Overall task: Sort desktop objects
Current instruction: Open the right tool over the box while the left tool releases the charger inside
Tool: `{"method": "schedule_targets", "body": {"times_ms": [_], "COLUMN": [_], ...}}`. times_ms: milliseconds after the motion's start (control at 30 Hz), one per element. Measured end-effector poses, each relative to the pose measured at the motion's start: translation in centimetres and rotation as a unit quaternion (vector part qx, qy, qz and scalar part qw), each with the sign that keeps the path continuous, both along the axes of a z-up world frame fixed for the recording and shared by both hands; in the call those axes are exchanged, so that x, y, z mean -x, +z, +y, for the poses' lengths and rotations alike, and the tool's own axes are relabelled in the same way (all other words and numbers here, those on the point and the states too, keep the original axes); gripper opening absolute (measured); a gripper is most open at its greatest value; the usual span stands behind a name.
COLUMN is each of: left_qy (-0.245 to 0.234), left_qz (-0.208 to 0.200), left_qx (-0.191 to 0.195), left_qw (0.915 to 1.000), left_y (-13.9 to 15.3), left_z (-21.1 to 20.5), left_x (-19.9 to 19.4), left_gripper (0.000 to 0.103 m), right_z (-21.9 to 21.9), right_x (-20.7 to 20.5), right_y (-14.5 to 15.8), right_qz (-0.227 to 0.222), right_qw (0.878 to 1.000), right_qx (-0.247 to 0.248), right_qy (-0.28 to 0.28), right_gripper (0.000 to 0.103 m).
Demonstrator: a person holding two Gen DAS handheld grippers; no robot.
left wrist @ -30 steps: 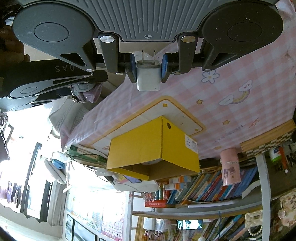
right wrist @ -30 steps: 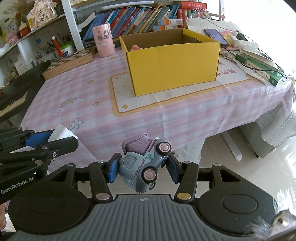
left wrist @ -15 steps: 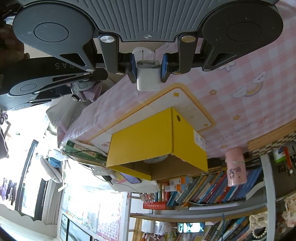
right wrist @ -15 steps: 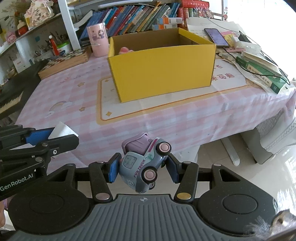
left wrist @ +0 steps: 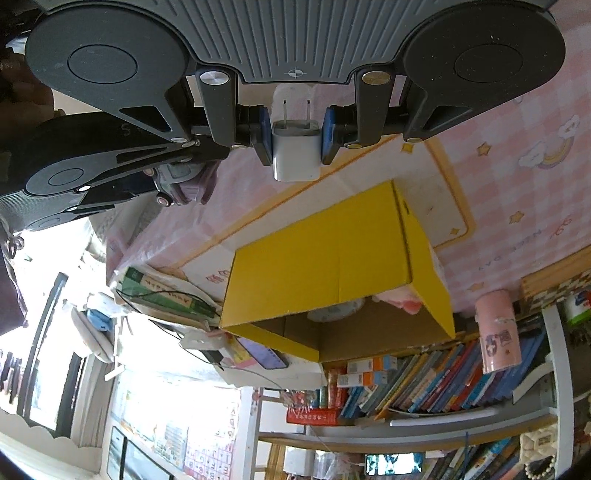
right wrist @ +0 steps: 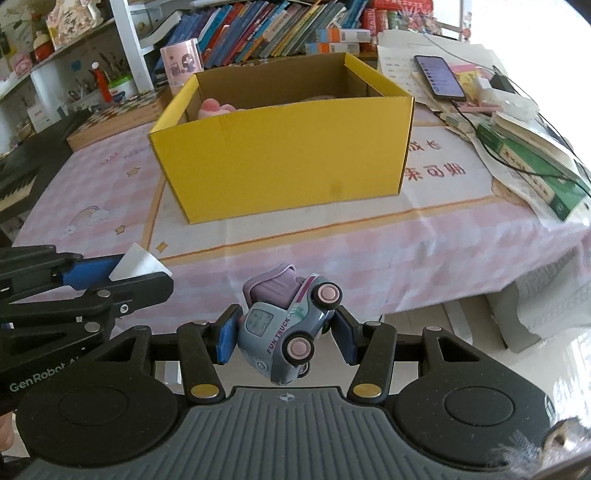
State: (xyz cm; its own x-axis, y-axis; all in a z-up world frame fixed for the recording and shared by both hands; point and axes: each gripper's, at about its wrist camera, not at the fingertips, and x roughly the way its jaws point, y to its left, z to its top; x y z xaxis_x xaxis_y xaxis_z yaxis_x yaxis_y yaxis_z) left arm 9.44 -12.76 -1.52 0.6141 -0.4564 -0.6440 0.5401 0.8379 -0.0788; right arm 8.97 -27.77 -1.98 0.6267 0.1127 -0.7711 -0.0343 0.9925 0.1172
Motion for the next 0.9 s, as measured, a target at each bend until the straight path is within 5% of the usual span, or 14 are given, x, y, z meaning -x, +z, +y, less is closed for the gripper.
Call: {"method": "schedule_targets", "body": {"times_ms": [667, 900], "left_qy": [0.082, 0.101], "left_qz": [-0.11, -0.082], "left_qx": [0.026, -0.009], "left_qw": [0.9902, 0.9915], "left_y": [6.1, 4.7], "left_z": [-4.6, -5.8], "left_x": [-8.0, -12.6], "left_gripper": [0.025, 0.025], "right_z": [-6.8, -6.8], "right_x": [-10.2, -15.1], "right_y": [8.4, 9.1], "right_qz": [-0.165, -0.176], "right_qw": [0.985, 0.98], "right_qx": [-0.002, 0.019], "right_qy": [0.052, 0.087], "right_gripper": [0.05, 0.05]}}
